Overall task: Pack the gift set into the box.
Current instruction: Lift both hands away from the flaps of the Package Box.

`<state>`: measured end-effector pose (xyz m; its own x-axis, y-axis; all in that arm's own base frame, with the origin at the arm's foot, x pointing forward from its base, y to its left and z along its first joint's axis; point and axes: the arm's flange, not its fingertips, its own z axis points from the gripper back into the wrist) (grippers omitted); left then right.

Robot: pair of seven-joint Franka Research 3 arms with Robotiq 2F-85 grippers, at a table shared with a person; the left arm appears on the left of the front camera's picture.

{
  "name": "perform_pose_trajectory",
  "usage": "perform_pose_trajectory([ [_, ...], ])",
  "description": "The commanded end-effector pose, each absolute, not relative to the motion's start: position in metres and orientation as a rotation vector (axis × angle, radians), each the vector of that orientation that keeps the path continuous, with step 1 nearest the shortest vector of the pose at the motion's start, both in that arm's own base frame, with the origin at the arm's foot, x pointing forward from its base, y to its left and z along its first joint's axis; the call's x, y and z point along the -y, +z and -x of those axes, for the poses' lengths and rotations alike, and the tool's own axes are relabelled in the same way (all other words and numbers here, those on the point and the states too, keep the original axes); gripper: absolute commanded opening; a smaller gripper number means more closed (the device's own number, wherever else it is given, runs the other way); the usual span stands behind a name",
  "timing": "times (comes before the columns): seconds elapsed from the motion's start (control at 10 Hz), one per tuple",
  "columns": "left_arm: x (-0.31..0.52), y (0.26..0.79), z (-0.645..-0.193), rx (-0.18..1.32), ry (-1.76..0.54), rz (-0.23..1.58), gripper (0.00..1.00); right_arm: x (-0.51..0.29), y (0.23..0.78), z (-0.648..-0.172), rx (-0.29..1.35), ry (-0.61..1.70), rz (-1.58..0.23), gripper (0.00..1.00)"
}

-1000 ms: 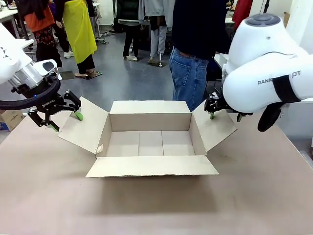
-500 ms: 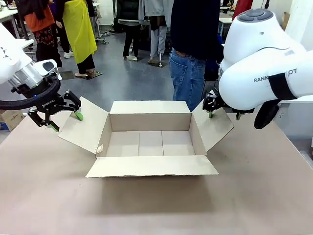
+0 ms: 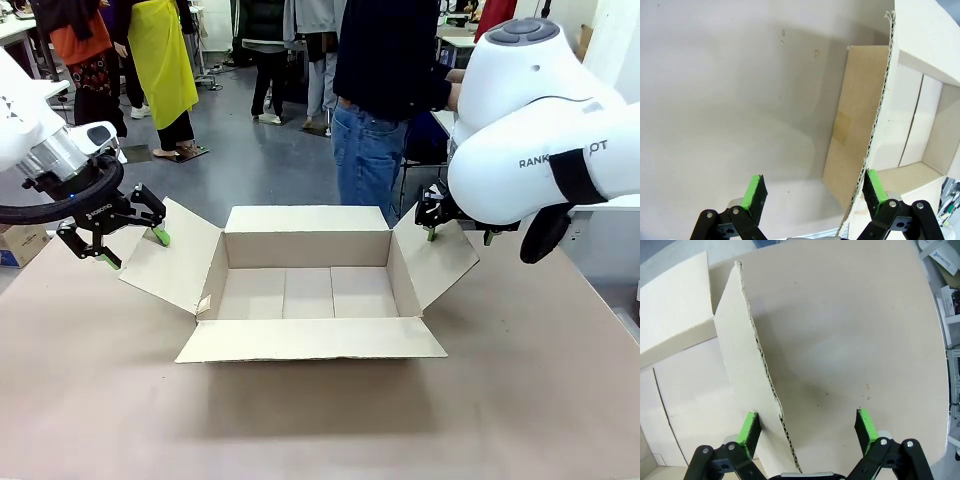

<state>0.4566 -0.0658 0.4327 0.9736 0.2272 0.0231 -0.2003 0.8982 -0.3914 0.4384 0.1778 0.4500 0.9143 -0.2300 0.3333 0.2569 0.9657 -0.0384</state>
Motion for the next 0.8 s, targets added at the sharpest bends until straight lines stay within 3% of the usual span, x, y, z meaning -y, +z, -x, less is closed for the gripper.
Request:
perform_pose_trajectory([
  [0.0, 0.0656, 0.4346, -0.4554, 0.072, 0.233, 0.382, 1.00, -0.1805, 0.4518, -0.4416, 0.349, -0.271, 0.107, 1.00],
  [0.7, 0.0656, 0.4346, -0.4554, 0.072, 0.233, 0.382, 1.00, -0.1805, 0.4518, -0.4416, 0.349, -0.271, 0.107, 1.00],
])
